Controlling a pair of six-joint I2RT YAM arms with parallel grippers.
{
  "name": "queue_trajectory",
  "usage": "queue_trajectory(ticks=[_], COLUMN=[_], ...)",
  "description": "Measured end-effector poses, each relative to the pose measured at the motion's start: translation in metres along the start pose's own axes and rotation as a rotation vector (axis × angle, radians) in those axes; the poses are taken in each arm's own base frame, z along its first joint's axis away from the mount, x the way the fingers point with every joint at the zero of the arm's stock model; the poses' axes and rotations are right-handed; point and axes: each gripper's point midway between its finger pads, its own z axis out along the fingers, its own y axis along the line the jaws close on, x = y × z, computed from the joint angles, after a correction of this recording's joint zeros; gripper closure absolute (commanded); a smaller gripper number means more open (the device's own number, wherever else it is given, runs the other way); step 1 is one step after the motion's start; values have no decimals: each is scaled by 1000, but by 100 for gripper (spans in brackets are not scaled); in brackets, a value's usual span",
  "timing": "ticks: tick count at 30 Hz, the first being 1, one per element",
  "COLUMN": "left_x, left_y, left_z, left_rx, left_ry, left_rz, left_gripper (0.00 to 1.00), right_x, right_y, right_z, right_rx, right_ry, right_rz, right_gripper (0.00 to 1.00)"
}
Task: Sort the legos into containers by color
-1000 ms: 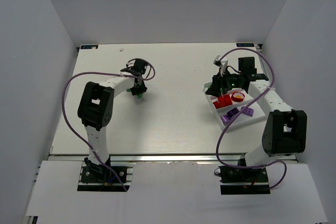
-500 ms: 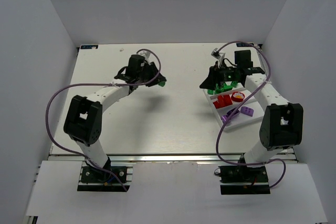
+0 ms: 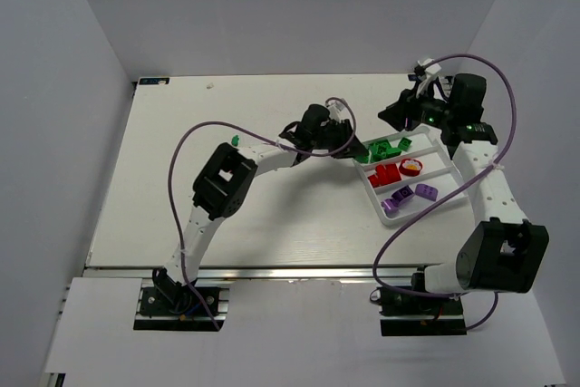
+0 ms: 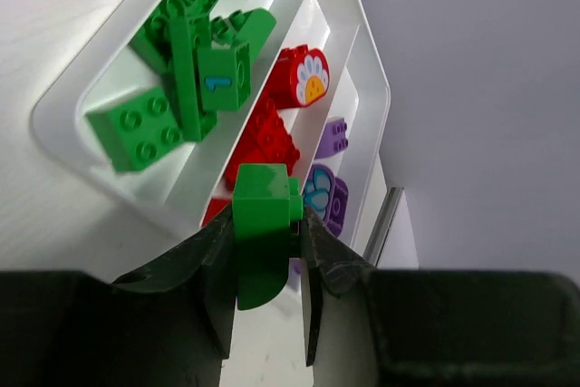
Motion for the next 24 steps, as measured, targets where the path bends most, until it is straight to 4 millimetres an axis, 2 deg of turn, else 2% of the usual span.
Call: queue_trajectory(ticks=[4, 9, 12, 15, 21, 22, 24], left_x=[-8, -19, -25, -29, -29, -30, -33], left_y=[-4, -7, -8, -8, 0, 3, 12], left_z=[28, 36, 36, 36, 39, 39, 35], left_rx=[22, 6, -7, -18, -46, -60, -107], left_ry=[-14, -47, -63, -75, -74, -80, -92], left_rz=[4, 1, 3, 1, -5, -2, 2], left_gripper=[65, 44, 37, 33, 34, 36, 40], right_x=[16, 31, 33, 33, 33, 33, 33], right_y=[-10, -10, -9, -9, -9, -9, -10], right_z=[-4, -2, -2, -2, -2, -2, -2], right_rx=[25, 20, 15, 14, 13, 13, 16], right_ry=[20, 49, 52, 52, 52, 52, 53], right_rz=[34, 70, 75, 74, 73, 71, 71], right_gripper=[58, 56, 55, 55, 53, 51, 32])
